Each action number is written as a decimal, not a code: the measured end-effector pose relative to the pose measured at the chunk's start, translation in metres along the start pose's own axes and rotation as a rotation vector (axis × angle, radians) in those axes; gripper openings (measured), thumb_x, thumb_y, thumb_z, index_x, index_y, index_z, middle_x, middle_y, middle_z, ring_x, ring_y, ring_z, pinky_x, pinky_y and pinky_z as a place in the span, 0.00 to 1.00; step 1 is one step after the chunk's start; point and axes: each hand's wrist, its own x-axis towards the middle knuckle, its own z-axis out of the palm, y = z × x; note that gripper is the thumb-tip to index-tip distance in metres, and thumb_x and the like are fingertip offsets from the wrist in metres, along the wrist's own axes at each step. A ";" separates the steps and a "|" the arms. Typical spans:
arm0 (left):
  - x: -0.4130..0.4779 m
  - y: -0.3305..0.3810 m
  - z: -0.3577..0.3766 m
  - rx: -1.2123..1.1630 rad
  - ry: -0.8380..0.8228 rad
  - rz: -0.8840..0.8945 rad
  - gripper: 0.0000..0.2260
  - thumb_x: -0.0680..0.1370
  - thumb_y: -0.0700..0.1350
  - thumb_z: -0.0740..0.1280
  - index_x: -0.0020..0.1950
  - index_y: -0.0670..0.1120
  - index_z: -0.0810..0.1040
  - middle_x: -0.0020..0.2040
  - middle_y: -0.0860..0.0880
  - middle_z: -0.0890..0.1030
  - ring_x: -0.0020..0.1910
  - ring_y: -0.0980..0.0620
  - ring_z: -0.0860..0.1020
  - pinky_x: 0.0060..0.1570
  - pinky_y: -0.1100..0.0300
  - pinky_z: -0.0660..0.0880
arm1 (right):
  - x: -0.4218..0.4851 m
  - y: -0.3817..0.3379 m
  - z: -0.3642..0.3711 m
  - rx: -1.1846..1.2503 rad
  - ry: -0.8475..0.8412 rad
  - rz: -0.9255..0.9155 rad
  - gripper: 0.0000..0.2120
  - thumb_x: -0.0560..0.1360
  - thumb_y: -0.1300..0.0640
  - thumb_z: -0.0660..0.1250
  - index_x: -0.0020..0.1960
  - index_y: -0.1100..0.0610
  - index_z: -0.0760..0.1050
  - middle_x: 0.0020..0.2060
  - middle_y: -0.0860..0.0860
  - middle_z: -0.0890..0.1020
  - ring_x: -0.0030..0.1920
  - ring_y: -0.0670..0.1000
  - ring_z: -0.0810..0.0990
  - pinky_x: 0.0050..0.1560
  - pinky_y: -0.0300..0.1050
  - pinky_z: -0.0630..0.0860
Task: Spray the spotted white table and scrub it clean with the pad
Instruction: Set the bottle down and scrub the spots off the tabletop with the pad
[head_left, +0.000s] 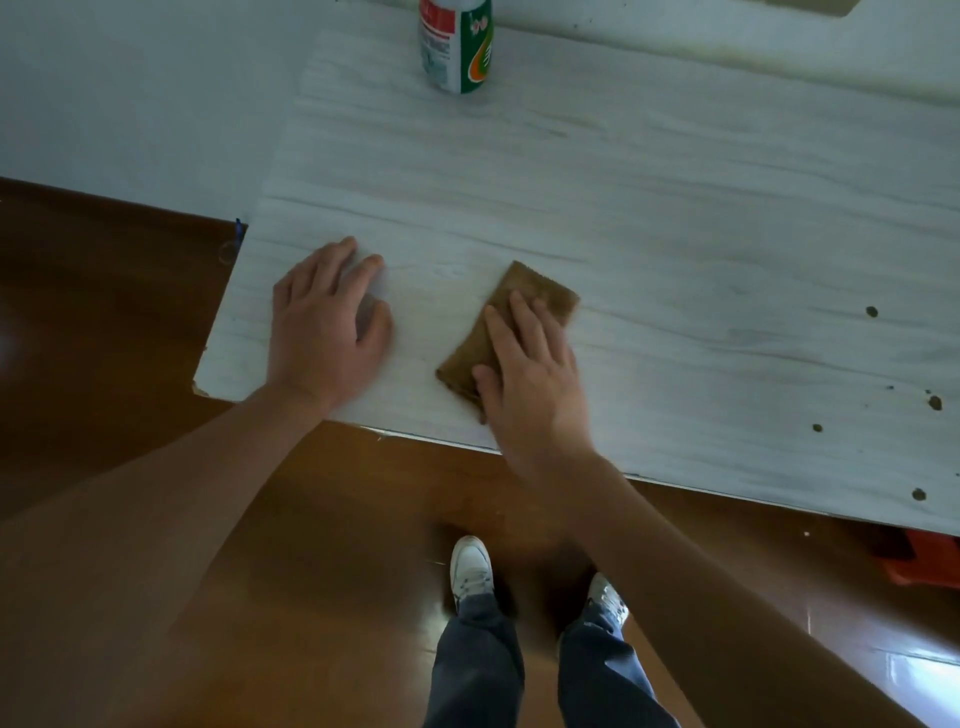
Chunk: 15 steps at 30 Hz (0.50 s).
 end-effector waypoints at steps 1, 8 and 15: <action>0.002 0.000 0.002 0.025 0.000 0.002 0.24 0.83 0.55 0.57 0.76 0.47 0.70 0.79 0.43 0.67 0.79 0.42 0.63 0.75 0.43 0.60 | 0.010 -0.015 0.007 0.022 -0.004 -0.057 0.26 0.83 0.49 0.58 0.79 0.53 0.60 0.80 0.53 0.57 0.80 0.55 0.51 0.79 0.56 0.52; 0.004 -0.001 -0.002 0.056 -0.017 -0.007 0.24 0.82 0.55 0.56 0.76 0.46 0.70 0.78 0.42 0.68 0.77 0.41 0.65 0.73 0.42 0.63 | 0.001 -0.028 0.026 0.059 -0.030 -0.252 0.26 0.81 0.50 0.61 0.78 0.52 0.64 0.78 0.52 0.62 0.80 0.53 0.54 0.79 0.53 0.52; -0.005 0.029 -0.011 0.064 0.033 -0.045 0.21 0.83 0.49 0.56 0.74 0.43 0.71 0.75 0.40 0.72 0.75 0.39 0.68 0.73 0.41 0.64 | -0.039 0.085 -0.023 0.009 -0.030 -0.199 0.26 0.82 0.48 0.60 0.79 0.48 0.61 0.79 0.48 0.60 0.79 0.51 0.55 0.78 0.47 0.50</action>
